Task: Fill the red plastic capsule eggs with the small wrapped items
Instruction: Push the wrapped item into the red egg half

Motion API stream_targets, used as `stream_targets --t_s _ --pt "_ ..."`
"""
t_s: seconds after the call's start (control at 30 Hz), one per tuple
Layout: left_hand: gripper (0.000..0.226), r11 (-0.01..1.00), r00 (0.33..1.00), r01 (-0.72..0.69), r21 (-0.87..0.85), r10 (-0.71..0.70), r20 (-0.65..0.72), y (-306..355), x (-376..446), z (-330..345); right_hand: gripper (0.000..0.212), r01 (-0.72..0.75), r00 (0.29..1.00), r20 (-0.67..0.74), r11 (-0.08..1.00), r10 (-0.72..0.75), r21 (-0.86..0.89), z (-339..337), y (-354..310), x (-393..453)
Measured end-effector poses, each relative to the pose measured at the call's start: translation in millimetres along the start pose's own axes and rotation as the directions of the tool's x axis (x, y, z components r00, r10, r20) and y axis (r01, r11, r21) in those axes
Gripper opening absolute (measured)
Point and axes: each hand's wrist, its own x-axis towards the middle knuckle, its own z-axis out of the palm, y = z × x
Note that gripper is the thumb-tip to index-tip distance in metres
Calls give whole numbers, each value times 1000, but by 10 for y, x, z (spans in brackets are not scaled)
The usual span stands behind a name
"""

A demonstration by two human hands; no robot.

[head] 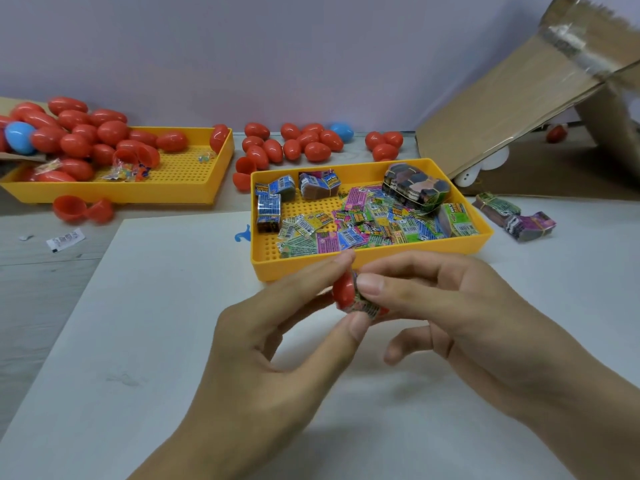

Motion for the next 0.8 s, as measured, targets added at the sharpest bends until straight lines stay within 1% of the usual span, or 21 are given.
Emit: stream_targets --t_s 0.03,0.07,0.17,0.27,0.3,0.37,0.43,0.5,0.67,0.73,0.8 --pt "44 999 1000 2 -44 -2 1 -4 3 -5 26 20 1000 -17 1000 -20 -16 6 12 -1" --pt "44 999 1000 0 -52 0 14 -9 13 -8 25 36 999 -25 999 -37 -28 16 23 -1" --pt "39 997 997 -69 37 68 47 -23 52 -22 22 56 998 0 998 -56 -25 31 26 2" --pt "35 998 997 -70 1 70 -34 -6 75 -42 26 -13 997 72 994 5 110 22 -11 12" --pt "33 998 996 -61 -14 60 -68 -3 78 -44 24 -40 996 91 988 27 152 16 -14 17" --pt "29 998 992 -58 -36 53 -117 10 78 -42 24 -79 993 105 974 58 211 20 -9 19" --pt "33 998 990 -47 -49 40 -139 16 79 -36 25 -102 991 110 960 75 262 34 10 17" --pt "39 998 991 -37 -52 30 -130 8 77 -42 22 -106 992 103 947 78 303 54 19 14" --pt "38 997 996 -78 14 78 -53 -18 93 -88 15 -109 992 97 946 83 306 41 35 27" --pt "41 996 997 -82 41 82 -14 -32 94 -107 27 -121 989 113 950 92 289 34 26 32" --pt "45 996 997 -81 38 81 17 -21 109 -94 34 -120 989 112 971 98 208 43 22 27"
